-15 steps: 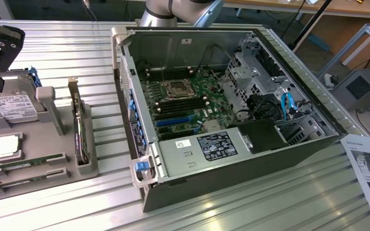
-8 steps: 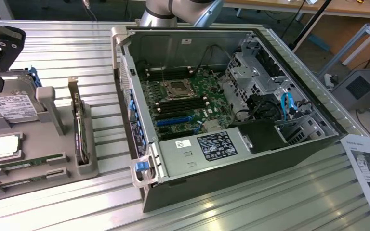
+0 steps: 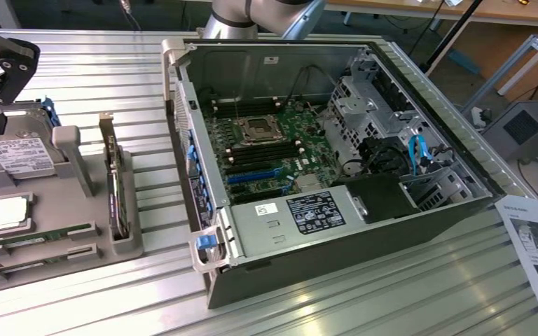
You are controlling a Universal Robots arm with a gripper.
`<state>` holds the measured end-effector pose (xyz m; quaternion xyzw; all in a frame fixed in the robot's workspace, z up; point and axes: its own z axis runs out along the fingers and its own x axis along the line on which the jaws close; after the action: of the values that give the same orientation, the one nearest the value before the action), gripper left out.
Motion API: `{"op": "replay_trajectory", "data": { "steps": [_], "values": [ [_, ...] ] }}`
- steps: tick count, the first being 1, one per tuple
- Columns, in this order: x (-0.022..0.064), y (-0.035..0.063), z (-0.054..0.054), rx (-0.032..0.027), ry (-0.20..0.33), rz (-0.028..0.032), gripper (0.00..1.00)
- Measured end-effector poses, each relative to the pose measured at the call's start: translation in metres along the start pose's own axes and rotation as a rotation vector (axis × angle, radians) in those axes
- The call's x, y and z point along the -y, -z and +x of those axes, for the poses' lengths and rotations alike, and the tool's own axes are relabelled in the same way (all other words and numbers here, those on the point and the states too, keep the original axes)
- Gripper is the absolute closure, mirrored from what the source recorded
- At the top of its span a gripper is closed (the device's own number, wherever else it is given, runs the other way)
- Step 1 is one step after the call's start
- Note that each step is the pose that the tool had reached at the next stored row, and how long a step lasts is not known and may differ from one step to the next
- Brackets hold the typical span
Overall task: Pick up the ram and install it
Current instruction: 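Pick up the ram and move it above insertion slot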
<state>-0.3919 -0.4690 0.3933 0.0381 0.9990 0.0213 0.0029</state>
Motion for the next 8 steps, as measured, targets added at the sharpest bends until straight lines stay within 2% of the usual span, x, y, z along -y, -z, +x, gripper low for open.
{"op": "replay_trajectory", "data": {
  "steps": [8],
  "values": [
    [0.0061, 0.0003, -0.0005, -0.0001, 0.000, 0.0001, 0.89]
  ]
}}
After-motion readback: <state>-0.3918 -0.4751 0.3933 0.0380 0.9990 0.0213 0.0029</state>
